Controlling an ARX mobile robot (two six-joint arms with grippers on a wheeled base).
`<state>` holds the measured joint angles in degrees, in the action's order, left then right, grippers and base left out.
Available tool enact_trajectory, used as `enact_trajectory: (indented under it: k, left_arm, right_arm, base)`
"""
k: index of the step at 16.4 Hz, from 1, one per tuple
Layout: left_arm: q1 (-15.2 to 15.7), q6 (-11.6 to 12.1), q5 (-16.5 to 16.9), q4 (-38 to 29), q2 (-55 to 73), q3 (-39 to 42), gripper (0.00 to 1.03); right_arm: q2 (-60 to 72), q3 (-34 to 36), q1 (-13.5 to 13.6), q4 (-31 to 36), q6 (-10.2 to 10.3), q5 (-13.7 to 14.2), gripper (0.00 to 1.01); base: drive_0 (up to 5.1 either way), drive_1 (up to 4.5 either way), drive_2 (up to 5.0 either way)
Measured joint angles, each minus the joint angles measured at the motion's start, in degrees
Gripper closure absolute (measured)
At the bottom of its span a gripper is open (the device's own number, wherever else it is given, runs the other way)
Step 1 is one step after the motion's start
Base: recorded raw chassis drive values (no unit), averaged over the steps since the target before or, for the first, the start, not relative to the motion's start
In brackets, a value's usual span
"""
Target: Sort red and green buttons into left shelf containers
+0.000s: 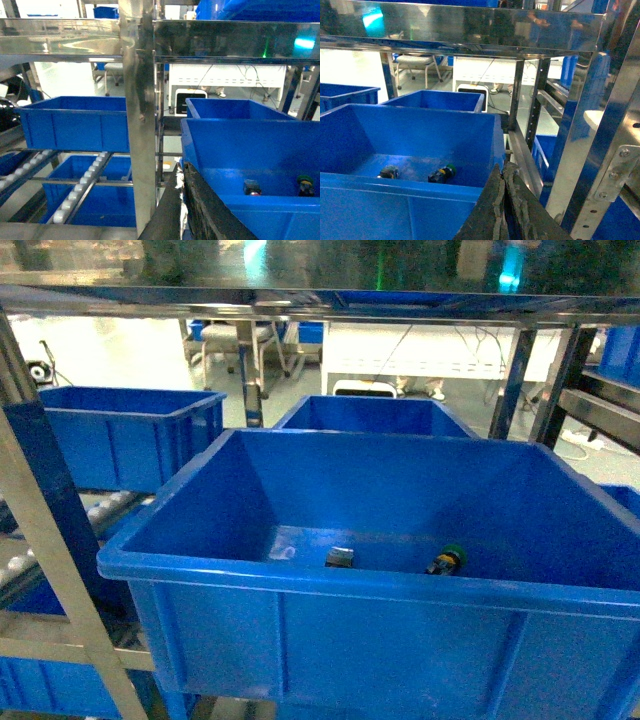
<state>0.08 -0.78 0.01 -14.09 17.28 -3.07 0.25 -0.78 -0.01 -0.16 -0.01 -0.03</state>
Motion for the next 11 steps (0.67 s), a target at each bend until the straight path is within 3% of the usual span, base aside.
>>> enact_trajectory:
  k: [8, 9, 10, 11]
  left_arm:
    - [-0.1, 0.0, 0.0, 3.8, -7.1, 2.3, 1.01]
    - [-0.1, 0.0, 0.0, 7.1, -9.4, 2.2, 1.01]
    - [-0.1, 0.0, 0.0, 14.9, -15.3, 2.2, 1.01]
    - [-0.1, 0.0, 0.0, 13.2, -16.8, 2.0, 1.01]
  right_arm:
    - [0.0, 0.0, 0.0, 0.0, 0.0, 0.0, 0.99]
    - [0.0, 0.0, 0.0, 0.0, 0.0, 0.0, 0.99]
    - [0.0, 0.0, 0.0, 0.0, 0.0, 0.0, 0.99]
    - [0.0, 0.0, 0.0, -0.1, 0.0, 0.0, 0.99]
  base:
    - [0.0, 0.00, 0.0]
    - [0.0, 0.00, 0.0]
    - [0.0, 0.00, 0.0]
    - [0.0, 0.00, 0.0]
